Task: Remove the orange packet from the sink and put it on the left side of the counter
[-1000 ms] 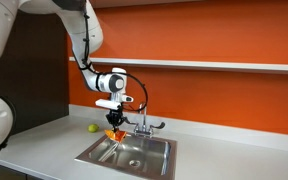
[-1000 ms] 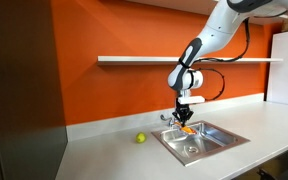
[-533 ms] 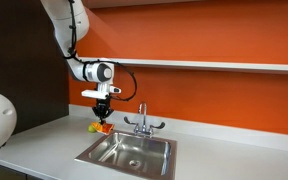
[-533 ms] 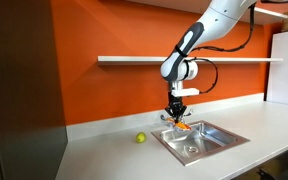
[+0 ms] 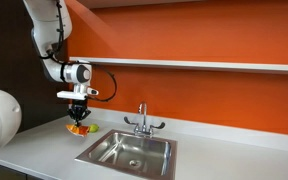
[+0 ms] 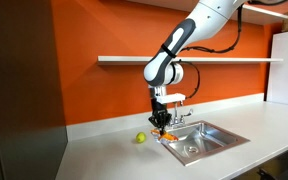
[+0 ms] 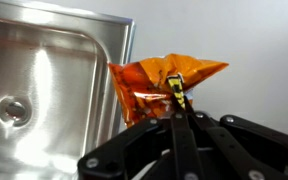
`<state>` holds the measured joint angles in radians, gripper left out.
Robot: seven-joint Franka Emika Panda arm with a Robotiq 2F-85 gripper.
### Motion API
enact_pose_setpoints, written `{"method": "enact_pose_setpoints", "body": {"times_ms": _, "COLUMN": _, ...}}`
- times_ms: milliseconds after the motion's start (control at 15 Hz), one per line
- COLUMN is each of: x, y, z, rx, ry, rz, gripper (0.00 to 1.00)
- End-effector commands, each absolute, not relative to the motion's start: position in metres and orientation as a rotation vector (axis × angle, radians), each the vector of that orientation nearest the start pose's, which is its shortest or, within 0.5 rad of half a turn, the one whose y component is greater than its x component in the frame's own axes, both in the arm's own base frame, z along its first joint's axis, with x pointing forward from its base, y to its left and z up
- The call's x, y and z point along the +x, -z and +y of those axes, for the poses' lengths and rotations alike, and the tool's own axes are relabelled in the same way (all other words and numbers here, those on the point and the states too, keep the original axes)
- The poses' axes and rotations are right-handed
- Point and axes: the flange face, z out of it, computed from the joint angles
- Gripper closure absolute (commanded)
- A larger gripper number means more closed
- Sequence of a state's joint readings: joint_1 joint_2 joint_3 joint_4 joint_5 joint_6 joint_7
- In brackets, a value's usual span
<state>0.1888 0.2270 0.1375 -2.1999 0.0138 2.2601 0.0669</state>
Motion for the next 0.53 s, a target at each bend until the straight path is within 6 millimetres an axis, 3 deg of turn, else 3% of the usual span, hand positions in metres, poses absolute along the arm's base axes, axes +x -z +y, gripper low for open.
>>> {"method": "enact_pose_setpoints", "body": {"times_ms": 0, "x": 0.497, "y": -0.252, "z": 0.199, "rx": -3.073, "ry": -0.337, "rz": -0.498, "gripper": 1.00}}
{"method": "enact_pose_setpoints", "body": {"times_ms": 200, "x": 0.489, "y": -0.233, "z": 0.214, "rx": -3.056, "ry": -0.382, "rz": -0.551, "gripper": 1.00}}
{"method": "enact_pose_setpoints", "body": {"times_ms": 467, "x": 0.485, "y": -0.210, "z": 0.220, "rx": -3.044, "ry": -0.443, "rz": -0.570, "gripper": 1.00}}
